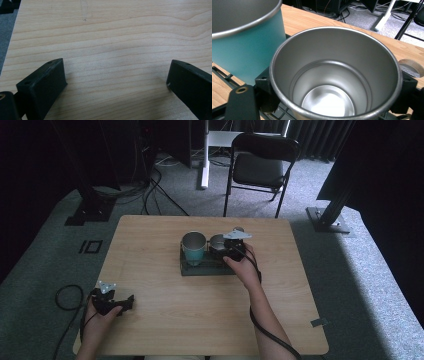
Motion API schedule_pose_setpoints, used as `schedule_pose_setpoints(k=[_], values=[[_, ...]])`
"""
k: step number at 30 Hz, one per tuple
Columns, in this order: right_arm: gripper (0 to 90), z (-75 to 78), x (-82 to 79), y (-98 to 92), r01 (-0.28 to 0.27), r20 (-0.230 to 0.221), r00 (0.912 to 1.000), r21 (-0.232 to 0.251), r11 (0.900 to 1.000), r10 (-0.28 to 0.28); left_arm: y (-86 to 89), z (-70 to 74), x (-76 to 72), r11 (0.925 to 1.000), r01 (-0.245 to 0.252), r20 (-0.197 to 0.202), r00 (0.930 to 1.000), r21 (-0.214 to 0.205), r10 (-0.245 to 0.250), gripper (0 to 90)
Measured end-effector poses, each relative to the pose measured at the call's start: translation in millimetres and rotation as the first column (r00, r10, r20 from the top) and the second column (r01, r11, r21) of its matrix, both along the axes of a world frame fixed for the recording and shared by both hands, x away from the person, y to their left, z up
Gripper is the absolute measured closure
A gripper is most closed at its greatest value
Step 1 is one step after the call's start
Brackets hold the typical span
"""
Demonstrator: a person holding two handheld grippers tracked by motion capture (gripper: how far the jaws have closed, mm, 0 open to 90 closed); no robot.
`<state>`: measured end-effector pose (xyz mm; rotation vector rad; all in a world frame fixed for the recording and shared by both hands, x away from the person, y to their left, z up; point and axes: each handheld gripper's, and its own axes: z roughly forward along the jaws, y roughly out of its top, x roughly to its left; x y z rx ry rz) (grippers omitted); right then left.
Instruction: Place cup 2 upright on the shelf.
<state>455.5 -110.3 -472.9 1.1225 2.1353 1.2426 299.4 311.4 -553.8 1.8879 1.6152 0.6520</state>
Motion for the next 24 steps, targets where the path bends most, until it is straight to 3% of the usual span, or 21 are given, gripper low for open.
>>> schedule_pose_setpoints(k=[7,24], values=[[17.9,-6.9,0.0,0.9,-0.004,-0.015,0.9999,-0.010,0.9999,0.004,0.0,0.0,0.0,1.0000,0.000,0.000,1.0000,0.000,0.000,2.8],[15.3,-7.1,-2.8,1.4,-0.009,-0.035,0.9993,-0.030,0.9995,0.008,0.0,0.0,0.0,1.0000,0.000,0.000,1.0000,0.000,0.000,2.8]])
